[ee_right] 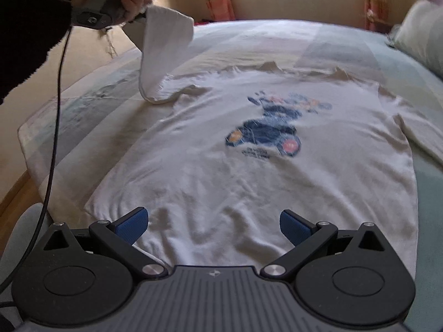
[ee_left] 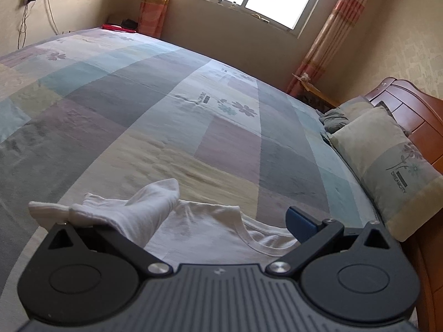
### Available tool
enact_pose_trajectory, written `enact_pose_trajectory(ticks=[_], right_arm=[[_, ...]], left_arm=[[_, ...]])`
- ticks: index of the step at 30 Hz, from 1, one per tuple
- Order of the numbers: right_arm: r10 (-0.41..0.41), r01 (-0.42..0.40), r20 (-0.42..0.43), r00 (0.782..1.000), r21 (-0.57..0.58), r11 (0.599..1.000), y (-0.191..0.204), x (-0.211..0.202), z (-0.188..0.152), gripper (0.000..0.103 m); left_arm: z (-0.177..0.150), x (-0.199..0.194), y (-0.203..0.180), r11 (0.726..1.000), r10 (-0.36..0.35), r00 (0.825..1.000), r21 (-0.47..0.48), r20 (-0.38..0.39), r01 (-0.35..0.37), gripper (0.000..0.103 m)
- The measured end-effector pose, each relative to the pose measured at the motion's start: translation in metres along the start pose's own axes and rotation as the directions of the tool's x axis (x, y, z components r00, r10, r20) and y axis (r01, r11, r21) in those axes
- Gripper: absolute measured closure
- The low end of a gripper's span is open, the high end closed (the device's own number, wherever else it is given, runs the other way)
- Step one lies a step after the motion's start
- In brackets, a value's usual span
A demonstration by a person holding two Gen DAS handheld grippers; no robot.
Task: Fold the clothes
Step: 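Lift the sleeve and carry it across the shirt toward the collar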
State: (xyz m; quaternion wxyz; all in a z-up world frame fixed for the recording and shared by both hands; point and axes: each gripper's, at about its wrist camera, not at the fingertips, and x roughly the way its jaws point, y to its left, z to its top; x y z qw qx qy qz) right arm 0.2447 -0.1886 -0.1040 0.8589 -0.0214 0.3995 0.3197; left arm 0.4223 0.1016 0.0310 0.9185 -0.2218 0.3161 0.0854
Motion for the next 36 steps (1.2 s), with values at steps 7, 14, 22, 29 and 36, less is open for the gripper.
enact_pose_trajectory(ticks=[7, 14, 22, 29, 36], right_arm=[[-0.009, 0.009, -0.024, 1.000, -0.008, 1.000, -0.002, -0.003, -0.005, 0.000], [-0.034, 0.033, -0.043, 0.998, -0.013, 0.999, -0.005, -0.001, -0.010, 0.000], [-0.023, 0.022, -0.063, 0.998, -0.021, 1.000, -0.006, -0.002, -0.012, 0.000], [-0.037, 0.035, -0.085, 0.996, -0.033, 0.999, -0.006, -0.003, -0.013, 0.000], [-0.040, 0.037, -0.090, 0.995, -0.034, 0.999, -0.007, -0.003, -0.013, 0.000]], left_arm=[[-0.001, 0.011, -0.027, 1.000, -0.016, 1.000, 0.021, -0.018, 0.017, 0.001], [0.001, 0.025, -0.056, 0.997, -0.033, 0.999, 0.072, -0.034, 0.035, 0.001], [0.000, 0.040, -0.093, 0.991, -0.047, 0.997, 0.124, -0.058, 0.054, 0.001], [-0.002, 0.051, -0.124, 0.983, -0.074, 0.993, 0.161, -0.087, 0.087, 0.001], [-0.005, 0.059, -0.161, 0.968, -0.089, 0.991, 0.224, -0.097, 0.109, 0.001]])
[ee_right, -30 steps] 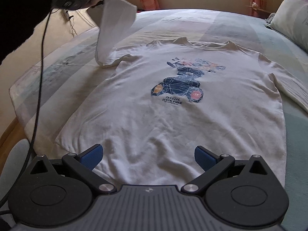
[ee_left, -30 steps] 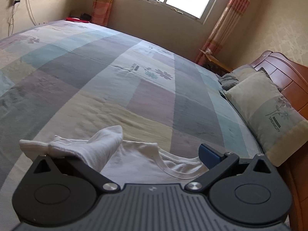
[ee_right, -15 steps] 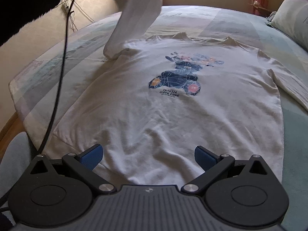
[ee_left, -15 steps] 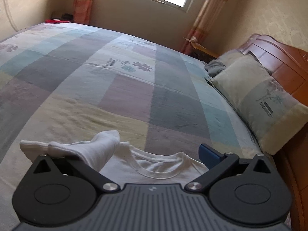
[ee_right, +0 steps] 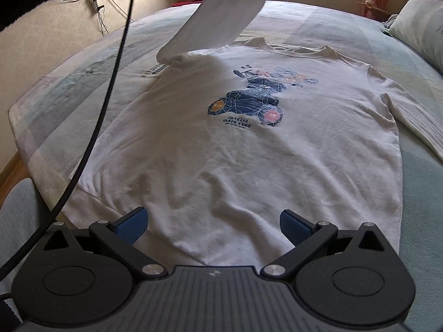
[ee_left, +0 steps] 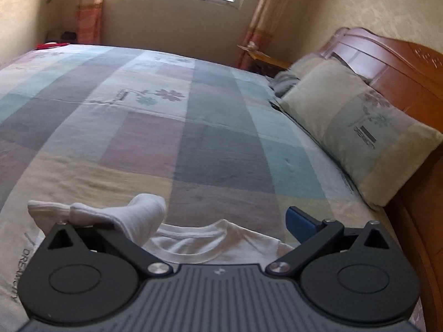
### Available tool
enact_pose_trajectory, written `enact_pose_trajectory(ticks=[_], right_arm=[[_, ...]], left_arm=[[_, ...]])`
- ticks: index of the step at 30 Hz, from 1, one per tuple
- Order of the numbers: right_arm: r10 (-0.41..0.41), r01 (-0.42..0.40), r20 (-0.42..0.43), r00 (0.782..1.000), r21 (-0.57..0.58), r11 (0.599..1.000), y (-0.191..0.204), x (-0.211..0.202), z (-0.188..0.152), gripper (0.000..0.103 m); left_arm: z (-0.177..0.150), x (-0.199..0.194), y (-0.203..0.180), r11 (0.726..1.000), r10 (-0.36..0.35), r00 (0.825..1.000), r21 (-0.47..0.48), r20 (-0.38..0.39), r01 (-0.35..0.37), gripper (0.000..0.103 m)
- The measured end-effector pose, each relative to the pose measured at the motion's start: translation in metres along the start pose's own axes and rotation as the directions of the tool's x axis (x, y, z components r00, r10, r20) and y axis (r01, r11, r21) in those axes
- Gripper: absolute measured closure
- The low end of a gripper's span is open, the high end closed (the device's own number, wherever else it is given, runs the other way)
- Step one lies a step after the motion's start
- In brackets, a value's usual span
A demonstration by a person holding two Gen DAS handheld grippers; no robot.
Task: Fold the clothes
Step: 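Lift the sleeve and carry it across the shirt toward the collar, then lay the sleeve across the chest below the collar and open the left tool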
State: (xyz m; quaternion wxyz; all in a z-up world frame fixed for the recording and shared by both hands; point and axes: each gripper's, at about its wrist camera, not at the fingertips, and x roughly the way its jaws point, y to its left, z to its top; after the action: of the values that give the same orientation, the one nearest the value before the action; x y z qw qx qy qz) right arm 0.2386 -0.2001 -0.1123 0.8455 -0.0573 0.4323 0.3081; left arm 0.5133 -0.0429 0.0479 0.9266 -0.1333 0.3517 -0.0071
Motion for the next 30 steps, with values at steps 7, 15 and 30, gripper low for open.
enact_pose_trajectory(ticks=[7, 15, 30], right_arm=[[-0.013, 0.013, -0.008, 1.000, 0.004, 1.000, -0.003, 0.001, -0.002, 0.000], [-0.024, 0.024, -0.019, 1.000, 0.002, 1.000, -0.003, 0.002, -0.003, 0.000], [-0.032, 0.032, -0.027, 0.999, -0.008, 0.999, -0.004, 0.004, -0.004, 0.000]], left_arm=[[-0.004, 0.018, -0.025, 0.999, -0.009, 1.000, 0.053, -0.029, 0.010, 0.001], [-0.014, 0.037, -0.046, 0.996, -0.018, 0.998, 0.087, -0.058, 0.023, 0.001], [-0.035, 0.066, -0.066, 0.990, -0.066, 0.991, 0.113, -0.117, 0.079, 0.001]])
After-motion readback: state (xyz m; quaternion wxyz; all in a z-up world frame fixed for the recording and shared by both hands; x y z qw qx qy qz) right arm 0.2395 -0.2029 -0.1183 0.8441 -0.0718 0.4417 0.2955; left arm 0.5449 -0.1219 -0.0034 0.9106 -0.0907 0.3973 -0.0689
